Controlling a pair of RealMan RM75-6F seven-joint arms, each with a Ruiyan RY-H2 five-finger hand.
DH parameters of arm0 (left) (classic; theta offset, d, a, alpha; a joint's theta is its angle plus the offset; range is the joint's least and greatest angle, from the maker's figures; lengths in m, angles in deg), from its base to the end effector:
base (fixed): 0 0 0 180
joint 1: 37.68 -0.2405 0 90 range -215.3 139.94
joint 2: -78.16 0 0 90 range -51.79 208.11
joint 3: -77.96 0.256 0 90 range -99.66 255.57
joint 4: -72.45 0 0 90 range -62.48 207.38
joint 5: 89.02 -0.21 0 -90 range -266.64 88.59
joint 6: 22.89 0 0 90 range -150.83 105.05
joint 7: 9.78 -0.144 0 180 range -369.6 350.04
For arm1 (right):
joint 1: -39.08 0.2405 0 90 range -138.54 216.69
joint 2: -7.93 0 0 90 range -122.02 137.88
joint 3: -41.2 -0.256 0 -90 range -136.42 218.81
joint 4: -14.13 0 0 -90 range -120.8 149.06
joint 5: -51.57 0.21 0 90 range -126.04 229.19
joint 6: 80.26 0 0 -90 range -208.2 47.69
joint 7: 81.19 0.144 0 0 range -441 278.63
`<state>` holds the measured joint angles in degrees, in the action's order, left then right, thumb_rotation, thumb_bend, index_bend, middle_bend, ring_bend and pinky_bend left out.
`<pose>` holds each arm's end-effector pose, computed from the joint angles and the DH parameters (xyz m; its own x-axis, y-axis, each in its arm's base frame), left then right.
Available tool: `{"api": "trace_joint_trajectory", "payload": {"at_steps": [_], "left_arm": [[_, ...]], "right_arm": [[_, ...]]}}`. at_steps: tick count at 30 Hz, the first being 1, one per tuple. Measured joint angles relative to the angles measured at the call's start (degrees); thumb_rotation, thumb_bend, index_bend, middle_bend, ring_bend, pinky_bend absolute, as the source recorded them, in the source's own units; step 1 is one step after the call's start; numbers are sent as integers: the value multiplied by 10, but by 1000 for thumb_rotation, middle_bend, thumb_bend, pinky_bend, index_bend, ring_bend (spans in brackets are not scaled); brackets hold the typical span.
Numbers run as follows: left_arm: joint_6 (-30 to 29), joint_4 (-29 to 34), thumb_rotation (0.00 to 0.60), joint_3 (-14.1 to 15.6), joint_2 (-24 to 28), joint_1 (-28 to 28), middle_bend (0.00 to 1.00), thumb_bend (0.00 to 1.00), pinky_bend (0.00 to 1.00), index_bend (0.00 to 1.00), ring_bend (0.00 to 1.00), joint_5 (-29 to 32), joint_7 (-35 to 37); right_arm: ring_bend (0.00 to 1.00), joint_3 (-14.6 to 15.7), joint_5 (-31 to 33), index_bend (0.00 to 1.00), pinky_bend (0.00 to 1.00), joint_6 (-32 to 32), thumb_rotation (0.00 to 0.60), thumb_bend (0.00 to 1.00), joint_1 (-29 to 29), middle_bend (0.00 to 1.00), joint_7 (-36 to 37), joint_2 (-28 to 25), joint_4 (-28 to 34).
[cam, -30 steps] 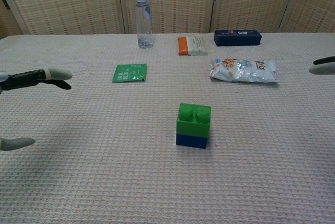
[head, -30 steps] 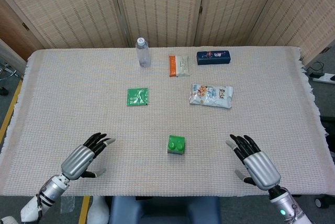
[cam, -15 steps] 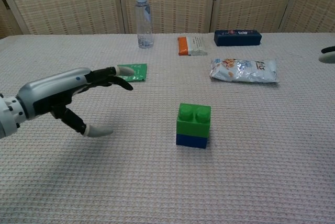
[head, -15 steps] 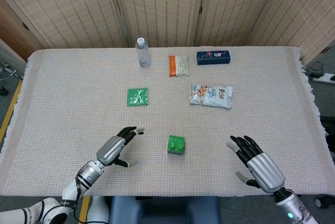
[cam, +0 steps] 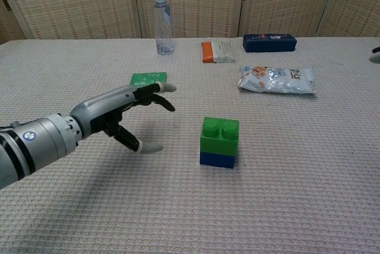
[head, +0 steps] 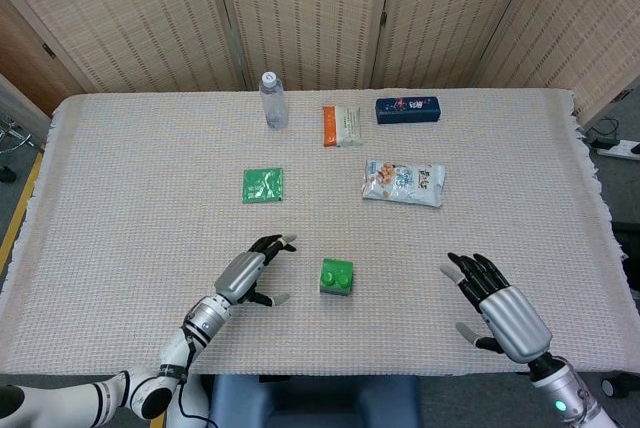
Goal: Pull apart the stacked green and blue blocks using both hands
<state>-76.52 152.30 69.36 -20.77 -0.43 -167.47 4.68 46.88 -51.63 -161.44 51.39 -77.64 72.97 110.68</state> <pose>-0.1333 0.2964 -0.0741 -0.0497 0.5184 0.8537 0.9282 -0.2915 0.2311 -0.2488 -0.1724 0.1066 0.3274 -0.1937 0.9248 -0.8875 -0.3990 0.2307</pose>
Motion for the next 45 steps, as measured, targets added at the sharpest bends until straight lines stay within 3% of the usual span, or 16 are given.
{"api": "trace_joint_trajectory", "payload": {"at_steps": [23, 45], "left_arm": [[62, -32, 600, -27, -60, 53, 242, 282, 55, 56, 59, 38, 32], [47, -94, 600, -34, -109, 68, 322, 274, 38, 145, 102, 19, 106]], "right_arm": [[0, 0, 9, 0, 0, 14, 600, 360, 3, 0, 4, -7, 8], [0, -1, 17, 0, 0, 23, 600, 360, 4, 0, 6, -13, 13]]}}
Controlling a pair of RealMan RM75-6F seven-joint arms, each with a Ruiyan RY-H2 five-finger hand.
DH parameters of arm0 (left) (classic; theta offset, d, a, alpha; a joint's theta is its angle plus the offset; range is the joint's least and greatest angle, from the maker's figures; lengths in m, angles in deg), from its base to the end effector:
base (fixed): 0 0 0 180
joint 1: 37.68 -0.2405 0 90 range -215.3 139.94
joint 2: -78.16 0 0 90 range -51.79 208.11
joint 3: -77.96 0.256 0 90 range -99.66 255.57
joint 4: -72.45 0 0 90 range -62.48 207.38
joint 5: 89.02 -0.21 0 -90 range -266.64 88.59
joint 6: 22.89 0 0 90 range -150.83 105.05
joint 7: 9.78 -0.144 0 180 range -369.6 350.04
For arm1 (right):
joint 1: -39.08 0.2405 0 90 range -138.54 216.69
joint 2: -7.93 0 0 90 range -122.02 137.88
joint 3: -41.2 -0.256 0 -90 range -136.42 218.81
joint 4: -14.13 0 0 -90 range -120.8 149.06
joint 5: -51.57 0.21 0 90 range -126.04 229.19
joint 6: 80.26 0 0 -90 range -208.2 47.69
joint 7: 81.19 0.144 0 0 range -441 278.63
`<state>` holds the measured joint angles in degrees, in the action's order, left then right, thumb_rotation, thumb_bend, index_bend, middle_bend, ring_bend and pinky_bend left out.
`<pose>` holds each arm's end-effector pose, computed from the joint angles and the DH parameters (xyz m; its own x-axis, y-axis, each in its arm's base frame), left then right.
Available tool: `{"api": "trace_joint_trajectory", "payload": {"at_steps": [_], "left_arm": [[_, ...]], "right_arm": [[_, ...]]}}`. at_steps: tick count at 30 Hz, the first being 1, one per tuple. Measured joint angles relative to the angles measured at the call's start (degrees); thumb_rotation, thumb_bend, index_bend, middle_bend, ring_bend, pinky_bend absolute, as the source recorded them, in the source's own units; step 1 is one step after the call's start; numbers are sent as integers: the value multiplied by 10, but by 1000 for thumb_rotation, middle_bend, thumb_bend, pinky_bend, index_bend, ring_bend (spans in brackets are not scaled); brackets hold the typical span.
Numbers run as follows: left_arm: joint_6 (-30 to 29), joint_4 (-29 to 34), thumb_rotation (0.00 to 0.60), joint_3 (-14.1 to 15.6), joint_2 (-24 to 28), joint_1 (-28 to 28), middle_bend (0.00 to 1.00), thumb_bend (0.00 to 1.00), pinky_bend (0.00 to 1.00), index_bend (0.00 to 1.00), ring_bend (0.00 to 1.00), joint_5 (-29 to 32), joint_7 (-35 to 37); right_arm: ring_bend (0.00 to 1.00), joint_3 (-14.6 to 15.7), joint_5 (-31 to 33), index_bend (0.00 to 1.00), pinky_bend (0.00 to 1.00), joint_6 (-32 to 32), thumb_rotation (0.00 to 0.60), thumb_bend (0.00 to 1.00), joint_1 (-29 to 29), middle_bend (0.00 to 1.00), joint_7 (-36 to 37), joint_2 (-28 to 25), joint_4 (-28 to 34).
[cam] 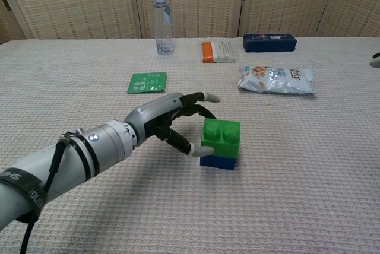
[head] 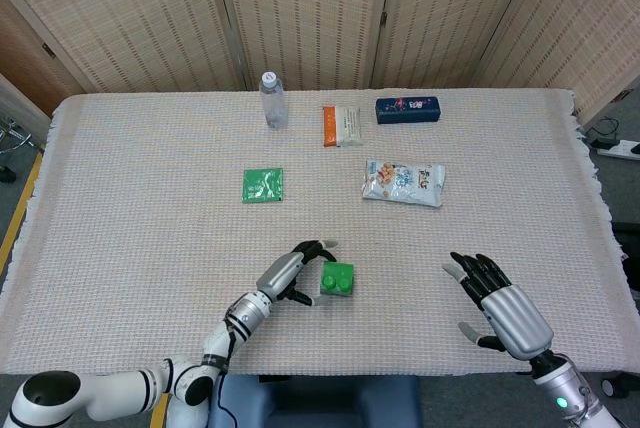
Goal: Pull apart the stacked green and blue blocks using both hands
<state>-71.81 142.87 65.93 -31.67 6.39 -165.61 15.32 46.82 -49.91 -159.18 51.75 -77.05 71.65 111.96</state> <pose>-0.0848 0.3066 -0.1246 -0.2109 0.6181 0.7573 0.8845 -0.2093 0.4171 -0.2514 -0.1745 0.1083 0.3264 -0.2298 0.9169 -0.9005 -0.3706 0.2276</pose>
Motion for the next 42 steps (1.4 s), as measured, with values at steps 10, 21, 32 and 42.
{"api": "trace_joint_trajectory", "payload": {"at_steps": [10, 21, 32, 42], "left_arm": [[-11, -27, 600, 5, -16, 1, 354, 273, 32, 174, 120, -9, 10], [-36, -70, 600, 6, -43, 1, 429, 284, 4, 289, 151, -28, 53], [-58, -94, 600, 7, -59, -4, 666, 337, 8, 561, 262, -32, 63], [-118, -104, 600, 2, -74, -28, 871, 392, 41, 755, 380, -37, 65]], "right_arm": [[0, 0, -1, 0, 0, -2, 600, 361, -2, 0, -2, 0, 1], [0, -1, -2, 0, 0, -1, 600, 360, -2, 0, -4, 1, 2], [0, -1, 0, 0, 0, 2, 600, 360, -1, 0, -5, 2, 1], [0, -1, 0, 0, 0, 9, 600, 360, 1, 0, -14, 7, 1]]}}
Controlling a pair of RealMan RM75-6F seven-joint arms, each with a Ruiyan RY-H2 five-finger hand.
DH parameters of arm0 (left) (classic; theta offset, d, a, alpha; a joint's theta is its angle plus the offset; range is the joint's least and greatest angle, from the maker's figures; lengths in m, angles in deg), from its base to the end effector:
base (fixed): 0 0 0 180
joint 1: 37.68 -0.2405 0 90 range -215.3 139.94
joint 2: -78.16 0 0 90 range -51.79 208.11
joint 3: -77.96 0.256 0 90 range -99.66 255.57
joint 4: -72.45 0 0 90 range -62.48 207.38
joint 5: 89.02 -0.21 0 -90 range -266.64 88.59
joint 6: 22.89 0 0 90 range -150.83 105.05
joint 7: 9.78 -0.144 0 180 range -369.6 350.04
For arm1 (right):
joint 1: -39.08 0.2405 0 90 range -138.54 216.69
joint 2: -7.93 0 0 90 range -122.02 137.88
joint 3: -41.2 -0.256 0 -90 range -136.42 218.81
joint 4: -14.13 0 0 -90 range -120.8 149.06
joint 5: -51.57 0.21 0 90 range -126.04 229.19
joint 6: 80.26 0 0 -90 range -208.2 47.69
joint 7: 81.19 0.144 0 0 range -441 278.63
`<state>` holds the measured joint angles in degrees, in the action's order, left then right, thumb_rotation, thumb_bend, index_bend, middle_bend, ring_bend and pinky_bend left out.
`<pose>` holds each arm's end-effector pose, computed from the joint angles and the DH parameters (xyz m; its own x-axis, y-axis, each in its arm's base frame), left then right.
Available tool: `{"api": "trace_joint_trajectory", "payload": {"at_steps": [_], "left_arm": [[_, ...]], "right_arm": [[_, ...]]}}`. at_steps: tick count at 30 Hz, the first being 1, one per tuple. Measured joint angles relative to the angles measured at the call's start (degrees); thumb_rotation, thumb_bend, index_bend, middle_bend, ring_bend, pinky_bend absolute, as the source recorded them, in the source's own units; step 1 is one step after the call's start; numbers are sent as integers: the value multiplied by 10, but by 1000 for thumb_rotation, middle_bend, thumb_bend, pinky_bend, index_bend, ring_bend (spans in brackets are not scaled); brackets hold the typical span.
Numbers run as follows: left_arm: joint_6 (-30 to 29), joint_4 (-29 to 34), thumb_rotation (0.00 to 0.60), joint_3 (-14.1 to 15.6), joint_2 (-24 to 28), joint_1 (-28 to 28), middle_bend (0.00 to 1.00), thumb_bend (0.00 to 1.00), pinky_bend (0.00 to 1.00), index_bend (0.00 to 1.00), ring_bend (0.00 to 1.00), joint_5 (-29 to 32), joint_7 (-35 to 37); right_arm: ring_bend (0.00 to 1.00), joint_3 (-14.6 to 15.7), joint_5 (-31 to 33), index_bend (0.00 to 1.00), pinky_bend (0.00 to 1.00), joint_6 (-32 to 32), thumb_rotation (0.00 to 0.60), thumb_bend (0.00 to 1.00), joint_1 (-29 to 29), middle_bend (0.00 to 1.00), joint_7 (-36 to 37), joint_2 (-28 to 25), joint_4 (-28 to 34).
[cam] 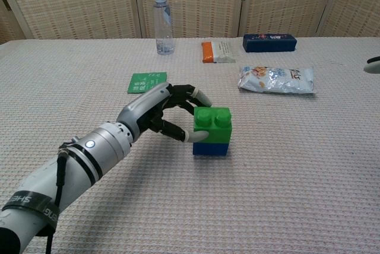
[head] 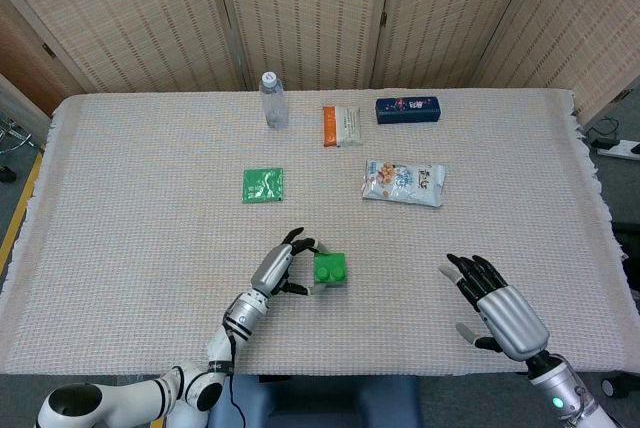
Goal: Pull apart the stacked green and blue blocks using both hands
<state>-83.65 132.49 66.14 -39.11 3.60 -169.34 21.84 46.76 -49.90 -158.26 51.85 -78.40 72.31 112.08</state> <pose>-0.0958 0.3088 -0.1289 -0.3489 0.4702 0.8107 0.8417 -0.2232 0.4917 -0.2499 -0.1743 0.1030 0.3402 -0.2365 0.9101 -0.8953 -0.3773 0.2367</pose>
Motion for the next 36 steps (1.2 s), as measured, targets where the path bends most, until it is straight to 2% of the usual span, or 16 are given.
{"api": "trace_joint_trajectory", "payload": {"at_steps": [10, 16, 22, 25, 28, 31, 32, 36], "left_arm": [[-20, 61, 600, 7, 34, -26, 893, 399, 36, 783, 394, -4, 28], [-21, 149, 600, 10, 91, -48, 894, 399, 21, 785, 395, 3, 50], [-32, 238, 600, 2, 157, -69, 894, 400, 15, 786, 395, 11, 53], [-42, 264, 600, -3, 179, -77, 894, 400, 15, 786, 395, 11, 47], [-55, 300, 600, -7, 206, -85, 894, 399, 15, 785, 395, 10, 37], [-66, 340, 600, -10, 234, -94, 894, 399, 14, 785, 395, 8, 26], [-71, 353, 600, -10, 243, -98, 894, 399, 14, 785, 395, 6, 23], [-85, 385, 600, -9, 267, -111, 894, 400, 13, 786, 395, -2, 22]], "right_arm": [[0, -2, 1, 0, 0, 3, 600, 361, 4, 0, 6, 5, -4], [0, -3, -5, 0, 0, 2, 600, 360, 11, 0, 45, 2, -13], [0, -3, -19, 0, 0, 6, 600, 361, 30, 0, 124, 11, -37], [0, -1, -24, 0, 0, 12, 600, 361, 43, 0, 180, 18, -49], [0, 1, -29, 0, 0, 18, 600, 361, 60, 0, 275, 29, -69], [0, 3, -31, 0, 0, 25, 600, 361, 81, 0, 395, 44, -98], [0, 4, -31, 0, 0, 31, 600, 361, 93, 0, 456, 54, -114], [0, 4, -26, 0, 0, 55, 600, 360, 129, 0, 584, 80, -153]]}}
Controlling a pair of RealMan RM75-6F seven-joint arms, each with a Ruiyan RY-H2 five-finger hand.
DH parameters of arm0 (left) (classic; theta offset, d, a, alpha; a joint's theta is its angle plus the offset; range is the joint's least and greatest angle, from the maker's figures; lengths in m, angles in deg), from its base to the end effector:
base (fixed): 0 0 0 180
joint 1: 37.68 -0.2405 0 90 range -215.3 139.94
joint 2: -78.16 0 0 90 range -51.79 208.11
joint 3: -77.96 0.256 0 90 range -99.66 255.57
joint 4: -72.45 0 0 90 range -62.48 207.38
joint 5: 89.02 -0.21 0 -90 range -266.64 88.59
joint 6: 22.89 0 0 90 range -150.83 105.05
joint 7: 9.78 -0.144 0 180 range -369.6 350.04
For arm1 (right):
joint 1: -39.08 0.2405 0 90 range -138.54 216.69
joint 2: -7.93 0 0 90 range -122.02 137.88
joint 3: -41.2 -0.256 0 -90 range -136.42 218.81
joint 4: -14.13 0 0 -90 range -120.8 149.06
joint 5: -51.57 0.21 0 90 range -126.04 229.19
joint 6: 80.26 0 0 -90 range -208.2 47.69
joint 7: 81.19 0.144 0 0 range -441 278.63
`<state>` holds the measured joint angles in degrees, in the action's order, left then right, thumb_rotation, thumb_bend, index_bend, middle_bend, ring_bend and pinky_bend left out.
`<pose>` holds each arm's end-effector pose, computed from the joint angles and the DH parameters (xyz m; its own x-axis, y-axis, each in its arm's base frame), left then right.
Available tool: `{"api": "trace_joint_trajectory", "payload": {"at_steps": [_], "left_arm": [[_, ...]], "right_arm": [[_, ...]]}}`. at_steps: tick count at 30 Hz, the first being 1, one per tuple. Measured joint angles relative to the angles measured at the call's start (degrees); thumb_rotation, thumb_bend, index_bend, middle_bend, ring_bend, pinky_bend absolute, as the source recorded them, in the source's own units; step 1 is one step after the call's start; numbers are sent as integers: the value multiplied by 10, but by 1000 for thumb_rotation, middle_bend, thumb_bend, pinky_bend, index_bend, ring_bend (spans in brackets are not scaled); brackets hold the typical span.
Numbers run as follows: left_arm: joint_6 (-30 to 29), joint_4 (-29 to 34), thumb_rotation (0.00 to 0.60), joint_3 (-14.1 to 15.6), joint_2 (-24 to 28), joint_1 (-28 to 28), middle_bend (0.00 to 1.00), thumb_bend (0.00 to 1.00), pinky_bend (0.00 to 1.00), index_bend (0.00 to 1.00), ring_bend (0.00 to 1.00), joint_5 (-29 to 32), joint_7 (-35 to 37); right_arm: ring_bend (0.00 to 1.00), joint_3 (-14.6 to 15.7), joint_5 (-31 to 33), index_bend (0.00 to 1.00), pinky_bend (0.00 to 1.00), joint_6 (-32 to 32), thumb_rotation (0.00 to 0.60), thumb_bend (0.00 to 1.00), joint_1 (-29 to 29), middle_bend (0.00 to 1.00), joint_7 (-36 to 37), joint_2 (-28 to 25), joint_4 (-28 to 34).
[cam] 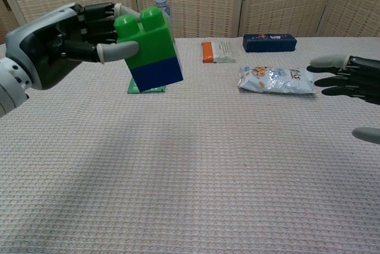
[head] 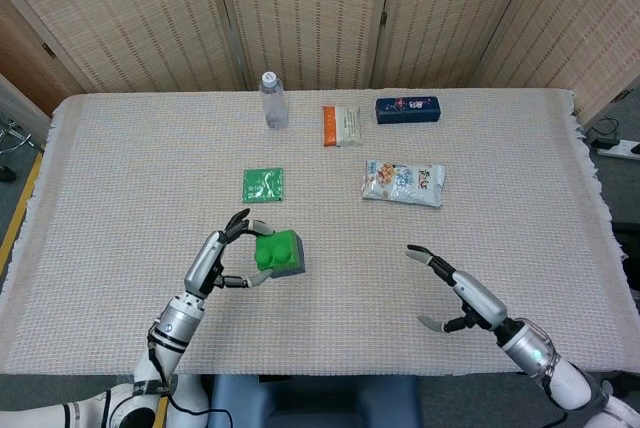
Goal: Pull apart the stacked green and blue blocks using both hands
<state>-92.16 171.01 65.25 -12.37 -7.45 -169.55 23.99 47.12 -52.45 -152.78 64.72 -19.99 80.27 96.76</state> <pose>-0.1105 0.2810 0.0126 -0.5931 0.3969 0.7005 0.6931 -0.1911 0.6951 -0.2468 -0.2362 0.0628 -0.3246 -0.6090 0.7237 -0.8413 -0.1638 -0.5151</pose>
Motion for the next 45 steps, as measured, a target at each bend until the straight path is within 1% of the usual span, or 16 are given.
{"api": "trace_joint_trajectory", "payload": {"at_steps": [2, 5, 9, 13, 15, 18, 22, 26, 31, 39, 45], "left_arm": [[-4, 8, 600, 0, 9, -4, 894, 400, 13, 786, 395, -2, 5], [-6, 14, 600, -3, 18, -7, 894, 400, 13, 785, 395, 1, 12], [-3, 17, 600, -5, 25, -9, 894, 400, 13, 786, 395, 6, 18], [1, 17, 600, -4, 25, -8, 894, 400, 12, 786, 395, 6, 22], [1, 17, 600, -2, 24, -8, 894, 401, 12, 786, 395, 3, 20], [-1, 15, 600, 1, 20, -8, 894, 401, 12, 786, 395, 0, 15], [-2, 10, 600, 4, 14, -7, 894, 401, 12, 786, 395, -3, 10], [-6, -1, 600, 5, 8, -8, 894, 401, 12, 786, 395, -4, 9], [-2, -14, 600, 6, 1, -7, 894, 401, 12, 786, 395, -1, 12], [1, -24, 600, 5, -11, -2, 894, 401, 9, 786, 395, 0, 12], [4, -28, 600, 0, -14, 1, 894, 403, 9, 786, 395, 4, 11]], "right_arm": [[0, -2, 9, 0, 0, 20, 600, 361, 23, 0, 56, 14, -19], [27, -6, 27, 0, 11, 50, 600, 360, 51, 0, 116, 31, -37], [47, -10, 42, 0, 22, 81, 600, 361, 79, 0, 175, 50, -55], [60, -12, 48, 8, 30, 97, 600, 360, 99, 0, 232, 72, -69], [64, -13, 50, 18, 36, 102, 600, 361, 109, 0, 263, 91, -81], [64, -15, 53, 28, 36, 109, 600, 361, 123, 0, 287, 121, -97], [64, -17, 56, 40, 36, 116, 600, 360, 140, 0, 298, 150, -106], [63, -26, 70, 49, 36, 117, 600, 360, 145, 0, 303, 164, -95], [64, -36, 81, 54, 36, 116, 600, 360, 151, 0, 290, 168, -77], [65, -70, 117, 54, 36, 146, 600, 361, 177, 0, 248, 163, -22], [62, -74, 125, 54, 36, 154, 600, 361, 183, 0, 227, 169, -5]]}}
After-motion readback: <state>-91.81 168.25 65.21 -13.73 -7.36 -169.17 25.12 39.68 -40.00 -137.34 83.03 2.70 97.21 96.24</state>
